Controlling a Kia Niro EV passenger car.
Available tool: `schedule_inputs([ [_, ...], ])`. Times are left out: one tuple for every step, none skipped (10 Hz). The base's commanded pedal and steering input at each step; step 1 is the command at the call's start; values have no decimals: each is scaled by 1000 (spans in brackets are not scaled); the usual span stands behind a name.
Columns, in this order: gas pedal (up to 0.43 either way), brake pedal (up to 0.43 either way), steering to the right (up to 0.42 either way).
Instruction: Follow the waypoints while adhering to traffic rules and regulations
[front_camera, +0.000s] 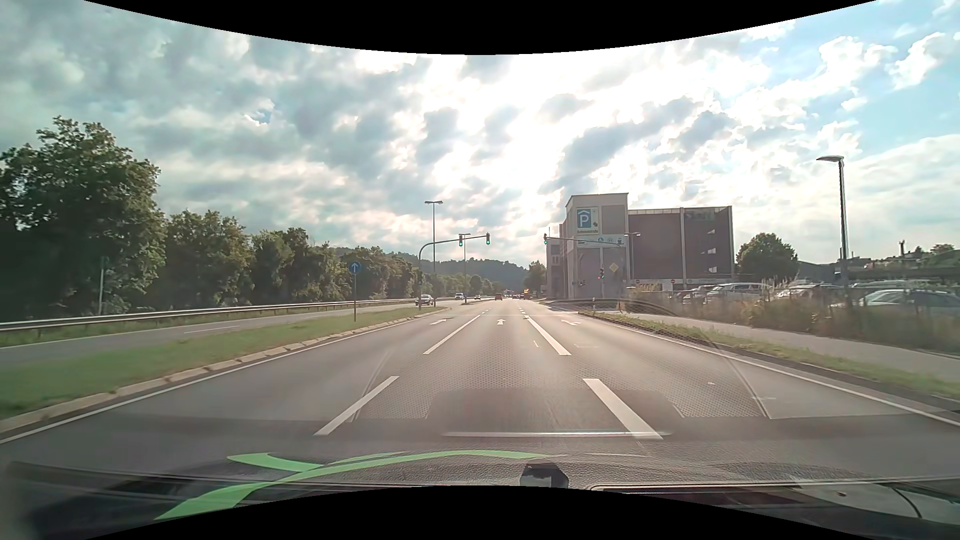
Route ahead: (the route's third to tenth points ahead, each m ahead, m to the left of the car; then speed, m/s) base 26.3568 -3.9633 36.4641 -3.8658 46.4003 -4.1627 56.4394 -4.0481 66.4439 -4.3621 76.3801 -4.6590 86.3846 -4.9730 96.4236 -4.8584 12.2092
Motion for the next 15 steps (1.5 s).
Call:
schedule_inputs([
  [157,0,1],
  [177,0,2],
  [189,0,0],
  [189,0,0],
  [189,0,-1],
  [189,0,-1],
  [189,0,-4],
  [189,0,-6],
  [189,0,-7],
  [189,0,-7],
  [189,0,-7],
  [189,0,-7],
  [189,0,-6],
  [189,0,-5],
  [189,0,-5],
])
